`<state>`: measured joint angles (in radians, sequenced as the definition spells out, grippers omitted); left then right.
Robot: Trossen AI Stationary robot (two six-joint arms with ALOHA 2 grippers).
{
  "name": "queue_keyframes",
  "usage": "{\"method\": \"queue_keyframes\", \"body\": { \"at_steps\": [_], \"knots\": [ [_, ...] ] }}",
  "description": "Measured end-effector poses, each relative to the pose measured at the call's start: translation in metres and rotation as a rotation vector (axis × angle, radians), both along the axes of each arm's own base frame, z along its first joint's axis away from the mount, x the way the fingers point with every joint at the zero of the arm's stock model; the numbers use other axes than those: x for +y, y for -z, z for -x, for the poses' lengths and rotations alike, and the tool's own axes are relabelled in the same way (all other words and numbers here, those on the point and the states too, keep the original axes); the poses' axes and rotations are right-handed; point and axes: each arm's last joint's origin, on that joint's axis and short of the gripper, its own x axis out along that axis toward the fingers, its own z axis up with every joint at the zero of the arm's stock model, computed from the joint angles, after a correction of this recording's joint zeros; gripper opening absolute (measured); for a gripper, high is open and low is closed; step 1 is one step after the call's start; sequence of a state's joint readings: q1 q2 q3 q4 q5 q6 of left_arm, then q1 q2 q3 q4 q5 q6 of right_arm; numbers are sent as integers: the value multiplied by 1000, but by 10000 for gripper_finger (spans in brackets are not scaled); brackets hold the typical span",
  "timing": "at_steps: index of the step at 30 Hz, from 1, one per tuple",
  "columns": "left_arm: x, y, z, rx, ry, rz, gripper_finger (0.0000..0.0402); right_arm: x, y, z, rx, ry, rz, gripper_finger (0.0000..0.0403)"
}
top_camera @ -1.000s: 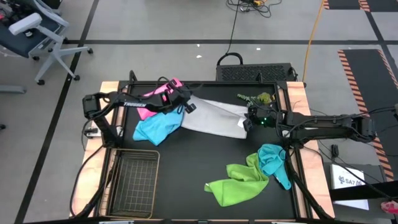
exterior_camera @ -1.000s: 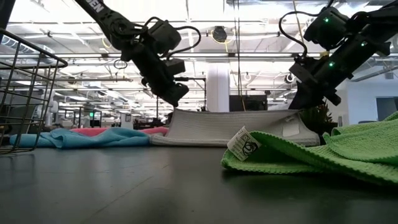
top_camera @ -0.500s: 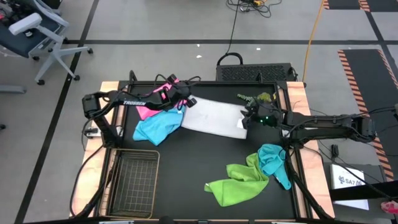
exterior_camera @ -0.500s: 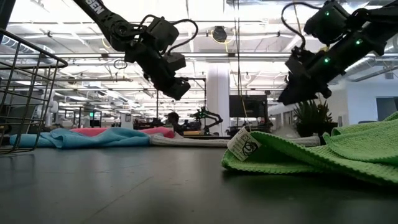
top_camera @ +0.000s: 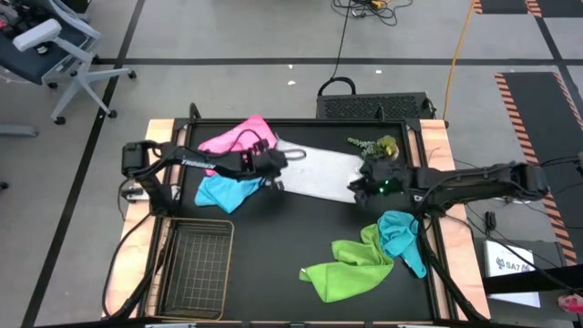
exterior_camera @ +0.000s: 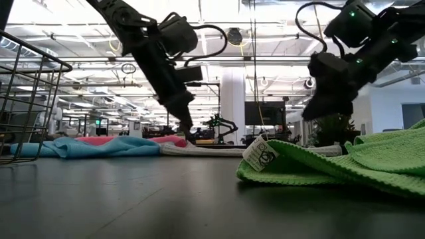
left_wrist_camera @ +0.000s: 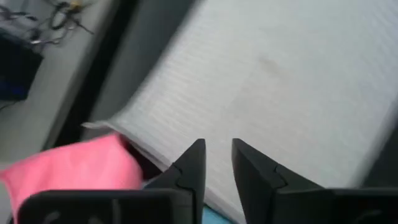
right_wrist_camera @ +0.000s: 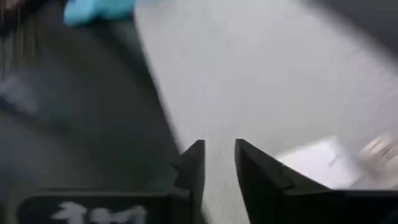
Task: Fold microfiber towels
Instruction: Fold the gray microfiber cloth
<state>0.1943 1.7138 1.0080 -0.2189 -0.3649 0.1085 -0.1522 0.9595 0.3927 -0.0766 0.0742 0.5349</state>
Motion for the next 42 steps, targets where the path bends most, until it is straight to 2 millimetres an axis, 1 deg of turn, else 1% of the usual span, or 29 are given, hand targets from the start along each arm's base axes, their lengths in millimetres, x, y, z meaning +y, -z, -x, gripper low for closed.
{"method": "queue_keyframes", "body": {
  "at_steps": [4,6,8,10,12,14,17,21,24,27,30,33,35,38,42],
  "knots": [
    [-28,3,0,87,129,-20,42,13,6,-3,46,-71,-10,36],
    [-42,4,-1,116,190,-41,27,17,8,-5,51,-90,-4,32],
    [-53,4,-1,137,212,-102,10,21,7,-6,64,-85,19,31],
    [-62,3,-2,152,231,-161,4,24,4,-10,67,-96,46,29],
    [-68,2,-2,156,244,-189,7,29,0,-15,75,-109,67,24],
    [-68,4,-3,155,235,-188,8,33,-4,-20,108,-123,87,17],
    [-60,13,-6,173,200,-185,3,39,-1,-24,195,-110,137,4],
    [-45,34,-11,201,153,-167,4,43,14,-27,277,-56,106,1],
    [-39,51,-12,247,136,-161,3,44,27,-27,354,-36,103,0],
    [-36,59,-12,270,123,-155,2,43,36,-29,402,-16,111,0],
    [-36,61,-13,263,97,-137,3,42,40,-31,412,-9,112,0],
    [-41,62,-12,249,83,-111,2,43,40,-31,413,-17,99,0],
    [-48,60,-12,235,83,-85,2,44,38,-30,408,-21,88,0],
    [-58,60,-12,216,86,-57,4,48,35,-29,393,-50,28,0],
    [-74,61,-10,200,73,3,3,57,32,-27,379,-115,-61,0]
  ]
}}
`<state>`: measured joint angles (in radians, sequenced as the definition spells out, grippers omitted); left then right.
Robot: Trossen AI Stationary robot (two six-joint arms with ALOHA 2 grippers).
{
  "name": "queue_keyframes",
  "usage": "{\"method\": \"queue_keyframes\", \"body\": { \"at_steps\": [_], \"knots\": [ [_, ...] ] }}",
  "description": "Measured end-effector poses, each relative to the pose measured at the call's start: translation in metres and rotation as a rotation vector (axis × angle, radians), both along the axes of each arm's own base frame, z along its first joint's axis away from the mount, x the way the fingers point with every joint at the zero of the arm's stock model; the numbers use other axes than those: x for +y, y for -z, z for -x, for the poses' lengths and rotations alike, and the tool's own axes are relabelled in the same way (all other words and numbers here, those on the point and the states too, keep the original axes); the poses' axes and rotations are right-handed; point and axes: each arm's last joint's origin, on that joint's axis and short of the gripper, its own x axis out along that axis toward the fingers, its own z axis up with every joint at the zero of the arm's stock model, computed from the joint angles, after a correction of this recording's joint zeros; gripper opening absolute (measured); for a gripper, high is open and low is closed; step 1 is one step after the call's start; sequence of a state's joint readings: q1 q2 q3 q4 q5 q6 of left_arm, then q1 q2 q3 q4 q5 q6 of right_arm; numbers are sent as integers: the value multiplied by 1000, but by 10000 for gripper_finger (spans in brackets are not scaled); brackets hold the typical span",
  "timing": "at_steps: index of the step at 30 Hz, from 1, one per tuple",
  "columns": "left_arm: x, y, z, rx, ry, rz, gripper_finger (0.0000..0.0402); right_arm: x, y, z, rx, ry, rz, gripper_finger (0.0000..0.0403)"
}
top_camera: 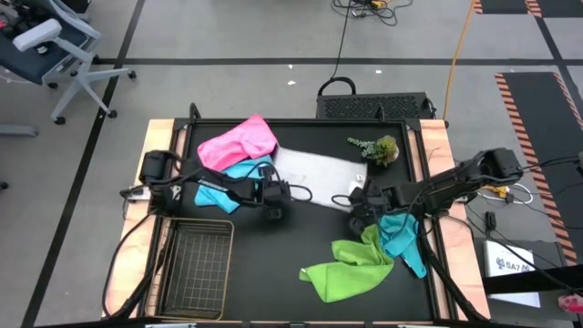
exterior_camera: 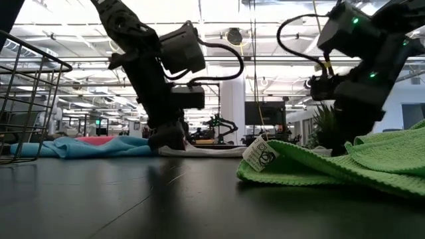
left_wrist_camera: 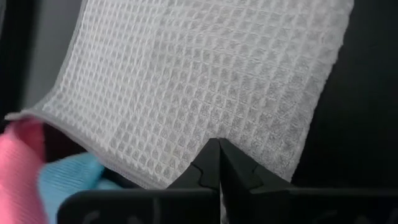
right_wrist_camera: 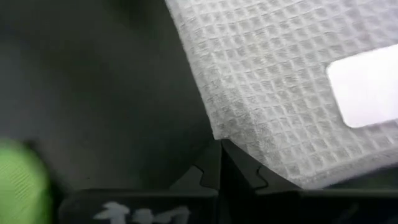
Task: Fold microfiber towels
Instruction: Fold the gray microfiber cloth
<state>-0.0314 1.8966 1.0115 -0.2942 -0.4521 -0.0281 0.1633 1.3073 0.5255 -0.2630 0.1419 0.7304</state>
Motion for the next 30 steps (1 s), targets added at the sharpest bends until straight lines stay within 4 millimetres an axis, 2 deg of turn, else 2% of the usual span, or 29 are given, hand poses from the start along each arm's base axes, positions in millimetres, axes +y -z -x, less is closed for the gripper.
{"method": "queue_keyframes", "body": {
  "at_steps": [6,17,24,30],
  "knots": [
    [-28,-1,6,3,-5,54,3,11,-6,5,-11,-79,-37,0],
    [-63,-5,16,-20,-34,117,4,8,-11,15,24,-56,46,0],
    [-69,-10,15,-56,-54,129,4,8,-16,14,-21,-60,47,0],
    [-69,-21,8,-121,-89,96,11,8,-22,4,-139,-126,98,0]
  ]
}}
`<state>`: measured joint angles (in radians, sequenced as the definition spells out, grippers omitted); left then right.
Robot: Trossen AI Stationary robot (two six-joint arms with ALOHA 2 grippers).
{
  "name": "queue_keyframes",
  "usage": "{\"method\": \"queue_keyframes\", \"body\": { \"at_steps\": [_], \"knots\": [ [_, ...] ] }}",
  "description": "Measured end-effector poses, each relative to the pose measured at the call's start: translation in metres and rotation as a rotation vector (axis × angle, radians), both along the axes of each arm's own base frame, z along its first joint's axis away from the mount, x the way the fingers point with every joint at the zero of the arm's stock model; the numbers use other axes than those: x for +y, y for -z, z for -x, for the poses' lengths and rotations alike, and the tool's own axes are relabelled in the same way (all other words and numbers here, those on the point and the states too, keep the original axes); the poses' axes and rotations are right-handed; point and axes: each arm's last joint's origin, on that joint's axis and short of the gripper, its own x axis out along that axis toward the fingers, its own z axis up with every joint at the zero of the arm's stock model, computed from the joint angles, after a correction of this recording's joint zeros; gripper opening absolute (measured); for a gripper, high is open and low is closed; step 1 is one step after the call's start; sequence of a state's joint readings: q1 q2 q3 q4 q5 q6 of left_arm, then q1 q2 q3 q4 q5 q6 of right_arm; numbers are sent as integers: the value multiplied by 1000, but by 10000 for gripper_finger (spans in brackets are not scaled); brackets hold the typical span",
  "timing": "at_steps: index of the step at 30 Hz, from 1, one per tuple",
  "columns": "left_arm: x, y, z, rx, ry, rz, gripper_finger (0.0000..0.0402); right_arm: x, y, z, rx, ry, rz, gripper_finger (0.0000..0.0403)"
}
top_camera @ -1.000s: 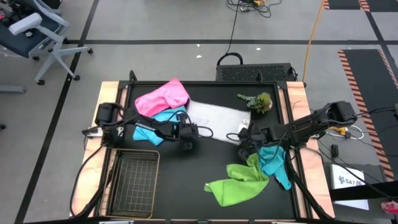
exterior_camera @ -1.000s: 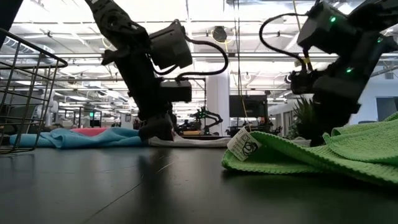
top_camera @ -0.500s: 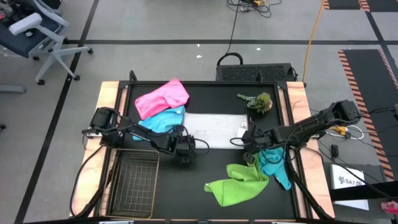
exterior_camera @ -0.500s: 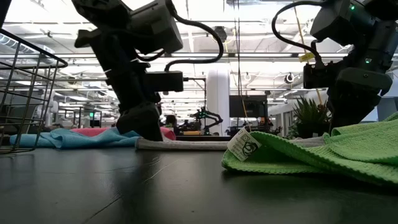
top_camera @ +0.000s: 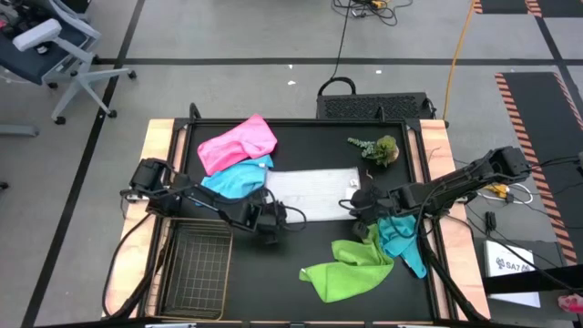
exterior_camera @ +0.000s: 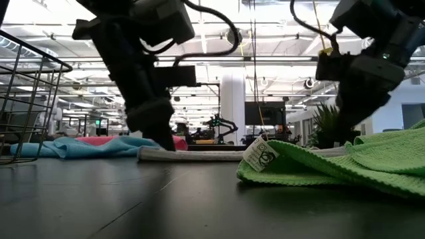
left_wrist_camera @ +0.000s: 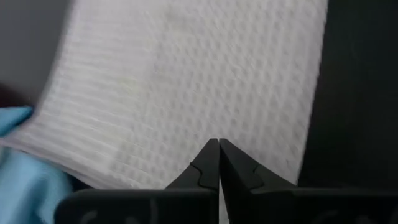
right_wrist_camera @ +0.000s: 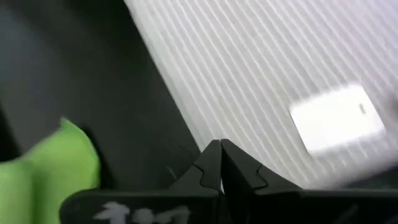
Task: Fold microfiber towels
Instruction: Fold the gray microfiber cloth
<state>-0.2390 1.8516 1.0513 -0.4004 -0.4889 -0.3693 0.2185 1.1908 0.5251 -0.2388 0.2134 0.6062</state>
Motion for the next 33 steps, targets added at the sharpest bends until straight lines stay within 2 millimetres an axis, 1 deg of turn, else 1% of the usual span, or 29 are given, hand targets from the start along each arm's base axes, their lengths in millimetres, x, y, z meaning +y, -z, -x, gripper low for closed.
{"method": "queue_keyframes", "body": {
  "at_steps": [4,7,9,11,14,16,18,20,24,28,30,33],
  "knots": [
    [1,-11,-4,-45,-6,-46,10,-1,-2,-4,-40,-17,11,0],
    [2,-17,-4,-52,6,-67,3,-4,-3,-4,-42,-22,25,0],
    [4,-21,-7,-84,-1,-82,6,-6,-3,-4,-42,-31,45,0],
    [9,-25,-6,-90,-17,-100,13,-9,-5,-6,-56,-41,88,0],
    [21,-31,-11,-128,-28,-118,19,-14,-8,-10,-91,-60,184,0],
    [31,-35,-12,-126,-39,-133,19,-18,-13,-15,-155,-35,238,0],
    [43,-39,-16,-145,-64,-138,15,-24,-17,-19,-204,-19,246,0],
    [56,-42,-15,-133,-84,-148,9,-30,-21,-23,-253,-1,234,2],
    [84,-50,-18,-152,-146,-146,3,-41,-22,-24,-269,84,202,17],
    [113,-61,-20,-184,-174,-24,14,-54,-21,-23,-282,222,136,46],
    [127,-68,-16,-161,-219,27,24,-61,-21,-22,-291,294,99,63],
    [146,-81,-13,-154,-304,118,38,-73,-24,-19,-311,353,16,89]
  ]
}}
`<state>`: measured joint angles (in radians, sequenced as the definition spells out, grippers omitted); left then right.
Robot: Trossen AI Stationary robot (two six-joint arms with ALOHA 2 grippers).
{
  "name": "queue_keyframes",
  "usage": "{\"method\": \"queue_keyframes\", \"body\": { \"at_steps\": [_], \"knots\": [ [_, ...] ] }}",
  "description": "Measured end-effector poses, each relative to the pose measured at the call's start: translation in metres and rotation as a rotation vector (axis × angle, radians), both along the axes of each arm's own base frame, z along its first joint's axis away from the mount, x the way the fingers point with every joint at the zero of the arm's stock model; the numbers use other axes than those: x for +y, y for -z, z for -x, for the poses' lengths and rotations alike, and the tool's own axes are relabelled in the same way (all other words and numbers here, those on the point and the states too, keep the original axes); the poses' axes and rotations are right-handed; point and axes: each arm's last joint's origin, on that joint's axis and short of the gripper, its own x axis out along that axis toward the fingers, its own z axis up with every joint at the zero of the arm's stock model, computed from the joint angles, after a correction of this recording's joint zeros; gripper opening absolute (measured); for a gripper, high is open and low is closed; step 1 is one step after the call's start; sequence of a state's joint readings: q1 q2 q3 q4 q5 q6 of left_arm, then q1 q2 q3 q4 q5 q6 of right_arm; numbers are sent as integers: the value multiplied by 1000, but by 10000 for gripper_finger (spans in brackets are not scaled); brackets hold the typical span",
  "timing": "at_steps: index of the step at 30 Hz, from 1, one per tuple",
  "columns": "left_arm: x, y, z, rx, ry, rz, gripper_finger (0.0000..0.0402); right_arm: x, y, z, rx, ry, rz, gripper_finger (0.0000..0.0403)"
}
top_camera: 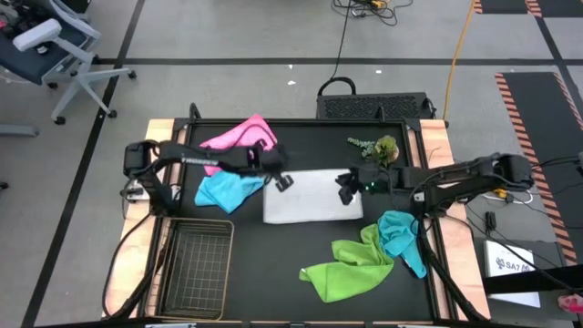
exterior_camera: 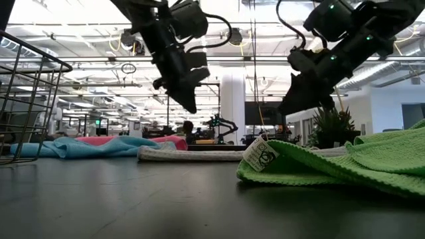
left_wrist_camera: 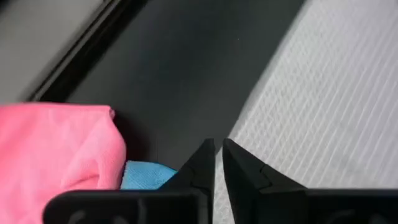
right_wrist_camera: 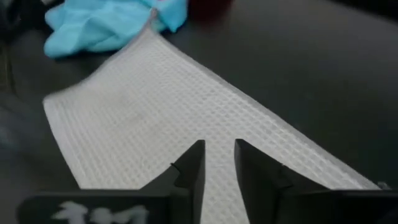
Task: Fold microfiber towels
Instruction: Fold the gray microfiber cloth
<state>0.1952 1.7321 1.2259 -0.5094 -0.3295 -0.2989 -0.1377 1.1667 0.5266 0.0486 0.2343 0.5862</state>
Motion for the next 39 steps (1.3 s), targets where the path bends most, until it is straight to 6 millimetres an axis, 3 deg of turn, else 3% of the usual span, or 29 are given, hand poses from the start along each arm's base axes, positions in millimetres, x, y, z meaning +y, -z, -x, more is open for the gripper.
{"method": "queue_keyframes", "body": {
  "at_steps": [5,10,17,20,23,27,39],
  "knots": [
    [19,-28,9,9,-58,202,48,-23,-22,6,-56,-33,-261,122],
    [23,-42,10,-19,-100,219,49,-41,-53,8,-39,-60,-290,129],
    [17,-35,15,26,-151,276,49,-49,-100,22,180,-6,-260,122],
    [17,-24,19,54,-189,296,49,-48,-108,32,284,65,-263,122],
    [20,-16,24,71,-223,318,49,-47,-102,35,324,99,-282,127],
    [25,-8,30,92,-241,345,49,-46,-79,36,347,112,-313,138],
    [30,-11,29,71,-243,364,49,-43,-19,41,309,145,-356,175]
  ]
}}
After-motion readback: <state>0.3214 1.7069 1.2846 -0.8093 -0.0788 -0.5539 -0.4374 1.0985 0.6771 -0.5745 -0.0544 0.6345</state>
